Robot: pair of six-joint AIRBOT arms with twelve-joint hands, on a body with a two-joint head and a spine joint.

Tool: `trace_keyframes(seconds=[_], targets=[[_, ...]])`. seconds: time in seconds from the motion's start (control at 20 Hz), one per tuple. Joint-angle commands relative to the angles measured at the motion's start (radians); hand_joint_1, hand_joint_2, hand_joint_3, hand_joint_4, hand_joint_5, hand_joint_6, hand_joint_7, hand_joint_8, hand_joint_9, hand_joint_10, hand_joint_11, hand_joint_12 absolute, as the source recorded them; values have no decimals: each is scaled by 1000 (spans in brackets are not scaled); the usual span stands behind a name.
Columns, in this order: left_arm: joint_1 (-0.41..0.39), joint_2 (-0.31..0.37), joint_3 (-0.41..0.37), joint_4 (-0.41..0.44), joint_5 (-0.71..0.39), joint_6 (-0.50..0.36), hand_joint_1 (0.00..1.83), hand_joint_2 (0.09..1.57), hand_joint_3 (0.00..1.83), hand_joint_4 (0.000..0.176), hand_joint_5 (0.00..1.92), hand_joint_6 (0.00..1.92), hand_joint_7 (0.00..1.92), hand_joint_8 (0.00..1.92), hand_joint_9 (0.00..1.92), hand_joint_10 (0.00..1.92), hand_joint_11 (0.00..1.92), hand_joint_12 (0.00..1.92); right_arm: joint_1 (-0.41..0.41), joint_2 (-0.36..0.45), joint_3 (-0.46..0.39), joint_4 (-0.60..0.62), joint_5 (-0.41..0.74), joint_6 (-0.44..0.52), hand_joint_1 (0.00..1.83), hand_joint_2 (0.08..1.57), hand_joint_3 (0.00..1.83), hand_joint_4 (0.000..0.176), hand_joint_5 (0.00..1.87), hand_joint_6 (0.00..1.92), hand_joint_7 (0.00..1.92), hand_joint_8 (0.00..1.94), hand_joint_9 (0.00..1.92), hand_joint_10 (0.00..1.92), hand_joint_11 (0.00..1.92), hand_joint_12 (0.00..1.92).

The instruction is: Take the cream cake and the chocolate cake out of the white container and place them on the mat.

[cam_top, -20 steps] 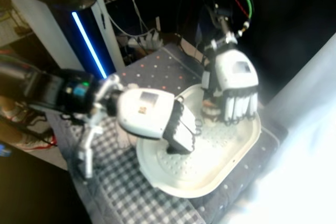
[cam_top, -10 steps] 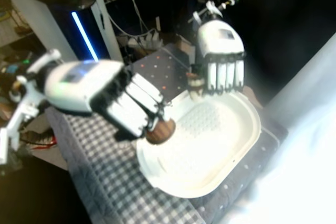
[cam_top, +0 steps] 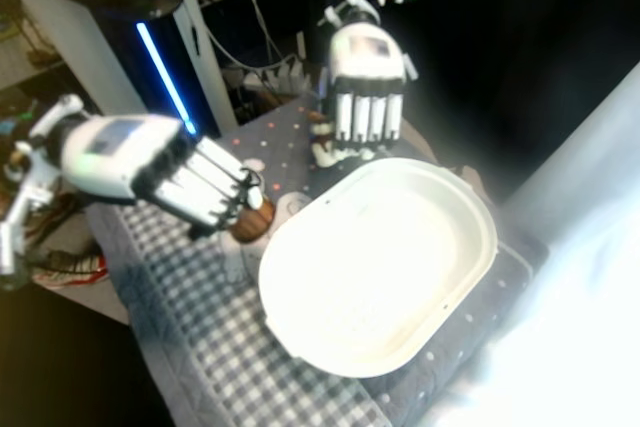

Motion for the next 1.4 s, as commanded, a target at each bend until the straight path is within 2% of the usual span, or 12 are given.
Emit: trace_keyframes(seconds=[0.0, 0.1, 0.3, 0.4, 0.6, 0.65, 0.7, 0.85, 1.05, 1.15, 1.25, 1.35], targets=[[1, 3, -7, 11, -131, 1, 1172, 1235, 1, 0, 698, 1303, 825, 1356, 698, 1227, 566, 1579, 2, 0, -8, -16, 146, -2, 1261, 1073, 0, 0, 998, 919, 1158, 819, 851, 1121, 700, 1583], [52, 3, -37, -7, -143, 0, 1327, 1239, 2, 0, 667, 1272, 785, 1311, 679, 1603, 531, 1572, -32, -8, -29, 0, 147, -2, 1277, 1065, 0, 0, 1036, 789, 1154, 892, 851, 1097, 630, 1549], [131, -5, -79, -36, -154, -1, 1318, 1281, 0, 0, 594, 1315, 716, 1440, 611, 1741, 447, 1717, -104, -29, -68, 30, 154, -2, 1284, 1069, 0, 0, 1073, 681, 1107, 1014, 824, 1096, 450, 1548], [144, -15, -81, -39, -145, -16, 1315, 1293, 1, 0, 565, 1335, 714, 1449, 585, 1781, 411, 1735, -134, -38, -84, 45, 154, -2, 1265, 1122, 5, 0, 936, 852, 1018, 1185, 614, 1298, 424, 1756], [151, -34, -75, -47, -127, -24, 1314, 1292, 0, 0, 560, 1333, 726, 1437, 578, 1775, 385, 1737, -159, -45, -93, 55, 154, 21, 1263, 1137, 0, 0, 909, 839, 998, 1244, 661, 1480, 533, 1884], [151, -39, -71, -53, -121, -24, 917, 1227, 0, 0, 579, 743, 626, 885, 403, 1239, 195, 1650, -160, -46, -93, 55, 154, 24, 1108, 1069, 0, 0, 861, 722, 914, 983, 666, 1427, 507, 1802], [151, -43, -66, -59, -118, -24, 829, 1181, 0, 0, 640, 391, 633, 540, 376, 1053, 140, 1576, -160, -47, -93, 55, 154, 24, 1039, 1041, 0, 0, 817, 680, 858, 931, 639, 1392, 480, 1755], [151, -50, -59, -73, -112, -24, 668, 1070, 1, 0, 595, 88, 567, 181, 254, 883, 12, 1529, -161, -47, -92, 56, 154, 24, 946, 973, 0, 0, 658, 712, 686, 1035, 553, 1350, 382, 1693], [154, -48, -58, -82, -120, -24, 552, 899, 0, 0, 362, 0, 353, 2, 66, 774, 0, 1410, -161, -43, -92, 57, 155, 24, 782, 895, 0, 0, 494, 622, 510, 933, 391, 1177, 167, 1635], [159, -41, -60, -86, -136, -24, 543, 869, 0, 30, 290, 0, 272, 0, 71, 583, 0, 1220, -161, -39, -94, 57, 166, 24, 743, 873, 0, 0, 481, 535, 477, 867, 347, 1128, 100, 1625], [165, -29, -60, -87, -165, -45, 451, 859, 0, 86, 232, 0, 206, 1, 39, 556, 0, 1310, -161, -28, -99, 56, 191, 24, 722, 836, 0, 0, 510, 417, 462, 880, 356, 1151, 136, 1672], [170, -16, -59, -86, -203, -64, 370, 873, 0, 42, 283, 4, 259, 7, 40, 685, 0, 1467, -161, -8, -103, 51, 227, 24, 724, 838, 0, 0, 509, 429, 417, 1000, 313, 1203, 6, 1739]])
